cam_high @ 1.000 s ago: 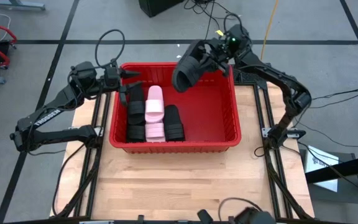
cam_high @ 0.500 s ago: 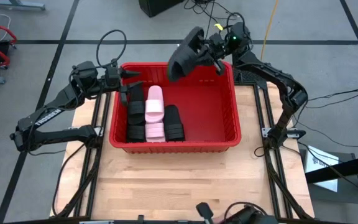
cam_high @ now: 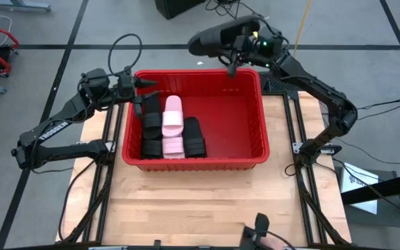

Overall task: Pick and place slides into bin
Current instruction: Put the black slipper into the red bin

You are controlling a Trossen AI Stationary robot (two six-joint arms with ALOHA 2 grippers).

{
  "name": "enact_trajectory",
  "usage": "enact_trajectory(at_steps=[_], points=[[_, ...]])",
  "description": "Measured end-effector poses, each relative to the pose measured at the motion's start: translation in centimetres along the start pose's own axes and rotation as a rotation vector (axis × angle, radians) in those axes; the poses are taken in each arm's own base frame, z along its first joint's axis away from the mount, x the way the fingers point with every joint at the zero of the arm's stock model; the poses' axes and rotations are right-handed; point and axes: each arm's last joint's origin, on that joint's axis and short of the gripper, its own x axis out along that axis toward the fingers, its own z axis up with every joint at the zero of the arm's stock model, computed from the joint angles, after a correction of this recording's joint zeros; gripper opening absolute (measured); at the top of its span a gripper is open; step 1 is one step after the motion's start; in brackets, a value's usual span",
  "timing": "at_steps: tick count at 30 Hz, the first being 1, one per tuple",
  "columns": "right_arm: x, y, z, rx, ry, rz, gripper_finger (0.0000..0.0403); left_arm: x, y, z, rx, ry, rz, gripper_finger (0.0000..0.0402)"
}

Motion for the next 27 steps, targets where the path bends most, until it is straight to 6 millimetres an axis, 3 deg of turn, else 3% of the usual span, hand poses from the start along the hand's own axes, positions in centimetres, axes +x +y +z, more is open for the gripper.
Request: enact_trajectory(at_steps=[5,11,17,27], points=[[-1.2,-0.3,1.2,0.043,0.154,-0.012,0.0004,0.0,0.0,0.0,-0.002,0.003,0.0,0.0179],[-0.9,-0.1,1.2,0.064,0.317,0.008,0.0004,0.0,0.0,0.0,-0.002,0.002,0.0,0.0179],[1.2,0.1,0.2,0.114,0.404,0.123,0.0004,0.0,0.0,0.0,-0.001,0.0,0.0,0.0179],[5.1,1.4,-1.8,0.268,0.473,0.465,0.0004,0.0,0.0,0.0,-0.002,0.003,0.0,0.0179]])
